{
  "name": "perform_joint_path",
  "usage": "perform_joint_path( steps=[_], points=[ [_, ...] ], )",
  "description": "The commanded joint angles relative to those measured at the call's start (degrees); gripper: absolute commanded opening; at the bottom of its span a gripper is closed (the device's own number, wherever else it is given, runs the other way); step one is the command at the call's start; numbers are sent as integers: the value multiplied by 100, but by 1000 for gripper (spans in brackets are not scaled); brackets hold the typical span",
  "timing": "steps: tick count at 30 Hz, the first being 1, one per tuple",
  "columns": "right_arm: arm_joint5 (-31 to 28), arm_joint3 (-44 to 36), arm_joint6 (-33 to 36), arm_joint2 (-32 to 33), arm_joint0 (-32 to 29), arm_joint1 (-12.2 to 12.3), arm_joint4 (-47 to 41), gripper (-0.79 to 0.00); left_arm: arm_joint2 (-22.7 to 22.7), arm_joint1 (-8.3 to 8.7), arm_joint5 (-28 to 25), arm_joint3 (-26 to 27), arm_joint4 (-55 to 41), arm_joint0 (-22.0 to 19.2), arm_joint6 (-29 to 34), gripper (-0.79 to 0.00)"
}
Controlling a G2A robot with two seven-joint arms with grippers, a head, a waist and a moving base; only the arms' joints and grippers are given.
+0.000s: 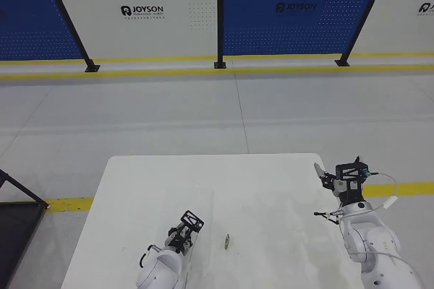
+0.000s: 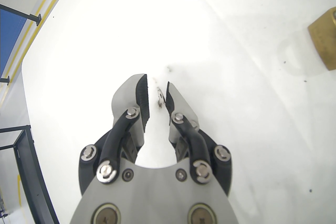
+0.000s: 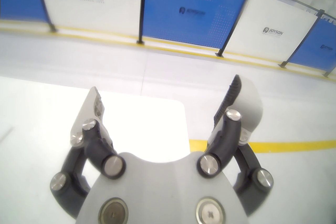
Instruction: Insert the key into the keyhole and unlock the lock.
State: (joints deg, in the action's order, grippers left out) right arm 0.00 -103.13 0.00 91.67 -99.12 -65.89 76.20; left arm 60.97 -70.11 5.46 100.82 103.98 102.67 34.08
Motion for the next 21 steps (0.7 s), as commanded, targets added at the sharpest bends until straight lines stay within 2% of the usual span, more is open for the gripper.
perform_joint_path(
  steps=[1,10,21],
  points=[
    [0,0,0,0,0,0,0,0,4,-4,-4,-6,0,-4,-1,-628],
    [0,0,0,0,0,0,0,0,13,-26,-17,-54,6,-34,3,-785],
    [0,0,0,0,0,0,0,0,172,-5,-35,253,43,193,-92,-785]
  ],
)
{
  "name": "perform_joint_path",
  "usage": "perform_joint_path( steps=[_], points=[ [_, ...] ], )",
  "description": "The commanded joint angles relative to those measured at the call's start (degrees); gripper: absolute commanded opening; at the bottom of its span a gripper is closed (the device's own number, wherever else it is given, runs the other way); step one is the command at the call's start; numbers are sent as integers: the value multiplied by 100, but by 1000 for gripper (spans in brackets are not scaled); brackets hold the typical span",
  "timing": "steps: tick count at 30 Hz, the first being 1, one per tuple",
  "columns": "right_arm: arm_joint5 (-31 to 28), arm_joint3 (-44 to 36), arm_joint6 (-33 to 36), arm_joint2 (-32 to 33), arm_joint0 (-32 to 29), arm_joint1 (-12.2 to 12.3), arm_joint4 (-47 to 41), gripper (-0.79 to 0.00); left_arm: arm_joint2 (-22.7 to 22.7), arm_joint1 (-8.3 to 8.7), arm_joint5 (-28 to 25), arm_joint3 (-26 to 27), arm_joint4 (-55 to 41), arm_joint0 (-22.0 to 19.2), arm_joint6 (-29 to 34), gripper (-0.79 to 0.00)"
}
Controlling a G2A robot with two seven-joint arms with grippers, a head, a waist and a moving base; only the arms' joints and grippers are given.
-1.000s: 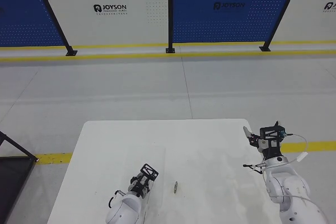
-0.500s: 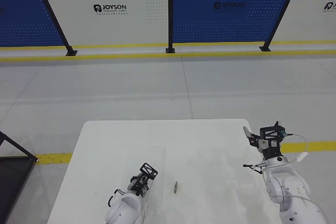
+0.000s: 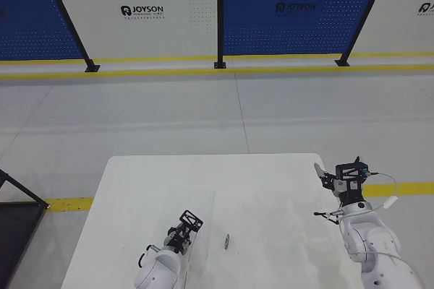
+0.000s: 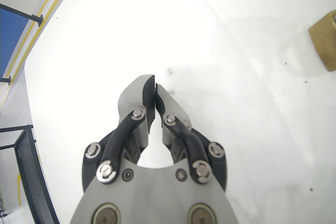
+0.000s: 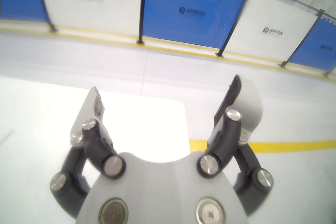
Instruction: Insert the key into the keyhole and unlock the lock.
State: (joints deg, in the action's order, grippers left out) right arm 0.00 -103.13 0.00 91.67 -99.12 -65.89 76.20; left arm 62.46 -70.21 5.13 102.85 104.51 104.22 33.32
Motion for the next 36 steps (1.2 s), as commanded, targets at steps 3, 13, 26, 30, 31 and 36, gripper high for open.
perform_joint_path(
  steps=[3,13,26,30,31,36],
  points=[
    [0,0,0,0,0,0,0,0,147,28,-31,266,-52,196,-100,-785],
    [0,0,0,0,0,0,0,0,592,91,-99,688,-410,622,-646,-785],
    [0,0,0,0,0,0,0,0,2113,263,-2027,609,-2997,1464,-4522,-785],
    [0,0,0,0,0,0,0,0,2418,314,-3045,168,-3445,1469,-5631,-785],
    [0,0,0,0,0,0,0,0,2467,323,-3328,59,-3615,1439,-5862,-785],
    [0,0,0,0,0,0,0,0,2632,396,-4806,-545,-3858,1187,-6496,-785]
  ],
)
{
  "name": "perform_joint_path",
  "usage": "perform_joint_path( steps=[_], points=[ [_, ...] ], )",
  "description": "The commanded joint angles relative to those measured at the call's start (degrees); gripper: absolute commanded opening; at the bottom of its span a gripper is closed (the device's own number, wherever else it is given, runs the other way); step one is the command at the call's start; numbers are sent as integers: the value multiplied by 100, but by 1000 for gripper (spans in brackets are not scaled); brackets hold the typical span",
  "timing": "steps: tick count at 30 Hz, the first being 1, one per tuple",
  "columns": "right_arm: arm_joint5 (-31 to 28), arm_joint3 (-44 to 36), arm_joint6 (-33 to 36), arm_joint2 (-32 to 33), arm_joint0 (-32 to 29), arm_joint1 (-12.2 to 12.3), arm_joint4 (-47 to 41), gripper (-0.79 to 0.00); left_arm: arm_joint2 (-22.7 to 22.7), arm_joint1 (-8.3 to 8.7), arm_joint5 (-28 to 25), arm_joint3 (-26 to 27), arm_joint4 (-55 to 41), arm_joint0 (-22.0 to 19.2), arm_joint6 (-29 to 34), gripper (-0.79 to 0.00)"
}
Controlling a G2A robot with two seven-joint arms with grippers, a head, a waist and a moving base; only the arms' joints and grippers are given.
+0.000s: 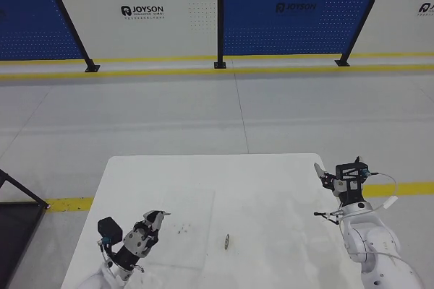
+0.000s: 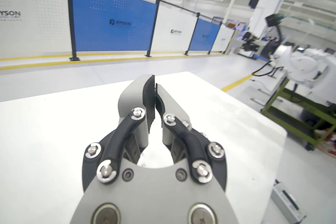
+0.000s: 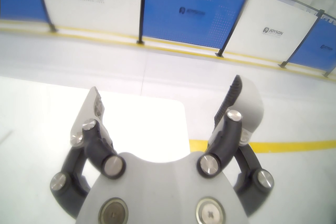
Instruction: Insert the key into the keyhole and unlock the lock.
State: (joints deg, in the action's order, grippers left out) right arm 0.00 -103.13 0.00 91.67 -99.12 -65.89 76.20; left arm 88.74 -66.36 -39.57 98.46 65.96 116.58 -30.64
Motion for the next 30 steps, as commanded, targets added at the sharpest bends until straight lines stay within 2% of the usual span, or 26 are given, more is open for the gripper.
perform_joint_path(
  steps=[1,4,9,14,18,23,30],
  points=[
    [0,0,0,0,0,0,0,0,30,24,-570,-239,-24,-117,-177,-785],
    [0,0,0,0,0,0,0,0,64,56,-1155,-567,-75,-330,-303,-785],
    [-337,-310,-31,-299,-287,-12,152,0,79,57,-1140,-606,-82,-349,-315,-785],
    [-535,-1039,28,-1017,-1092,-25,1061,0,79,57,-1140,-606,-82,-349,-315,-785],
    [-648,-1301,88,-1829,-1508,-46,1876,0,79,57,-1140,-606,-82,-349,-315,-785],
    [-871,-1094,428,-2761,-1454,-115,2189,0,79,57,-1140,-606,-82,-349,-315,-785],
    [-279,-498,851,-3650,-1114,-277,2395,0,79,57,-1140,-606,-82,-349,-315,-785]
  ],
)
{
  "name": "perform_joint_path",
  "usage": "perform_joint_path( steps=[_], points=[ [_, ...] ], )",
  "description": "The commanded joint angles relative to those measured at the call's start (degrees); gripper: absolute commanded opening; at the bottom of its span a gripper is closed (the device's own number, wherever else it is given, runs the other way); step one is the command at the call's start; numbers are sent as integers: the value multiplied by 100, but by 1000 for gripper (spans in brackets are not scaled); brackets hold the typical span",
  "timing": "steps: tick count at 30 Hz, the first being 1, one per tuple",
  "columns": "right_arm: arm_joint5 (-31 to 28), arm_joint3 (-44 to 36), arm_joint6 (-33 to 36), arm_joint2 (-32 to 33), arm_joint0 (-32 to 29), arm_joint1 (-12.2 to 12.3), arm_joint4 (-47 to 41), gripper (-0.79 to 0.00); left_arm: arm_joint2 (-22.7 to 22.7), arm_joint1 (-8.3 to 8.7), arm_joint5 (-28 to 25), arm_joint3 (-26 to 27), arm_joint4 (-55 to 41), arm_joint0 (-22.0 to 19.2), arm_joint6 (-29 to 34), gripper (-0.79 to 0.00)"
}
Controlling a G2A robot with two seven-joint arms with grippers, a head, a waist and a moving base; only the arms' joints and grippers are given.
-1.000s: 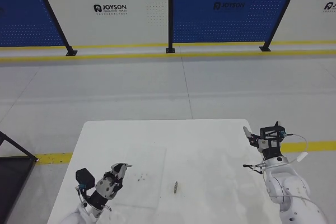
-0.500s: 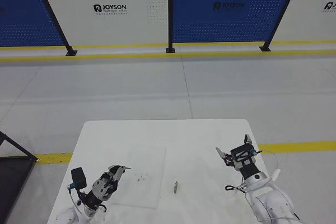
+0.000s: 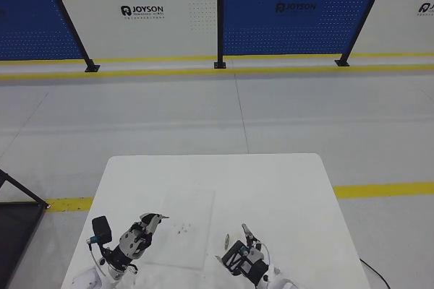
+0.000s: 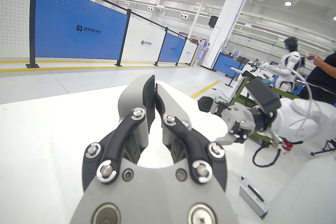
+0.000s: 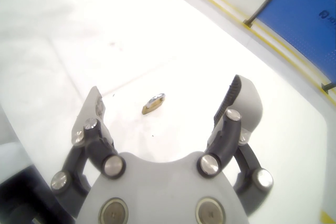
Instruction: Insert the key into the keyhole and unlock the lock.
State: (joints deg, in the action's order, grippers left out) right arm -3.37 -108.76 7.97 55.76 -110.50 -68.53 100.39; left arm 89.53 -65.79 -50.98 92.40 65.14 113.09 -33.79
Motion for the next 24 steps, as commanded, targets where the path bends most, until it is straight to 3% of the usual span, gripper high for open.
perform_joint_path(
  steps=[1,12,13,14,18,24],
  points=[
    [130,140,101,-131,65,-31,-19,0,0,0,0,0,0,0,0,-785],
    [1026,1116,-39,-624,605,-264,-534,0,0,0,0,0,0,0,0,-785],
    [1032,1177,-62,-635,635,-273,-579,-52,0,0,0,0,0,0,0,-785],
    [1042,1236,-67,-646,663,-282,-610,-182,0,0,0,0,0,0,0,-785],
    [1091,1397,-107,-658,729,-310,-786,-400,0,0,0,0,0,0,0,-785],
    [1089,1535,-161,-676,789,-332,-922,-425,0,0,0,0,0,0,0,-785]
  ],
)
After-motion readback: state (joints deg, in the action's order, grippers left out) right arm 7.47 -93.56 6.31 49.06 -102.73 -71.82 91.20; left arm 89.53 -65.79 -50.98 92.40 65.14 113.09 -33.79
